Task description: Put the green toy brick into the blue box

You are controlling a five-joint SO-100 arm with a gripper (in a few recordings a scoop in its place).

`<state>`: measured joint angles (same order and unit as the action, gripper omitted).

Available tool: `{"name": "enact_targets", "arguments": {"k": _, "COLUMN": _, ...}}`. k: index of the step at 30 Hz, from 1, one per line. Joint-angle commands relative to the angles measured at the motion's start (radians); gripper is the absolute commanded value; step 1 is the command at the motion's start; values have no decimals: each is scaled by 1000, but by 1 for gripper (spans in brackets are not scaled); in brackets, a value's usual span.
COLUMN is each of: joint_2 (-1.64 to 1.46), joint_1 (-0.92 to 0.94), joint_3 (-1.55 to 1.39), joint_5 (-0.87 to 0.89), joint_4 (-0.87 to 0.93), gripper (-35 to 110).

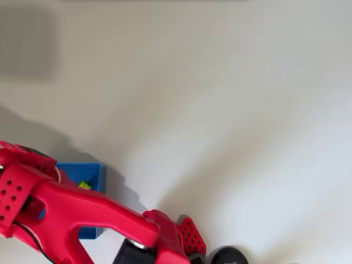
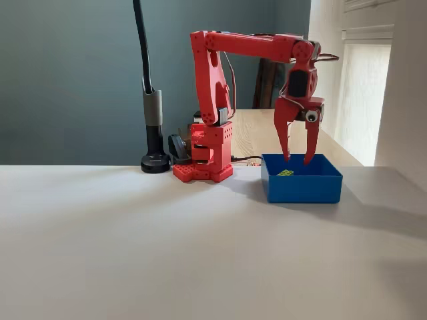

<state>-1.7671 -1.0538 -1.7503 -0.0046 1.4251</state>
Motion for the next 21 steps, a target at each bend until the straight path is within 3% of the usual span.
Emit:
{"name": "enact_targets", "arguments": {"k": 1, "joint_2": -38, "joint_1": 20, "joint_3": 158, "joint_5": 55, "joint_4": 9, "gripper": 0}}
{"name": "enact_targets", "arguments": {"k": 10, "joint_2": -41, "joint_1": 330, "joint_3": 186, "joint_5": 60, "joint_4": -11, "gripper": 0}}
{"name": "enact_targets", "arguments": {"k": 21, "joint_2": -41, "joint_1": 781, "joint_3": -54, "joint_5": -54, "joint_4": -264, "gripper": 0}}
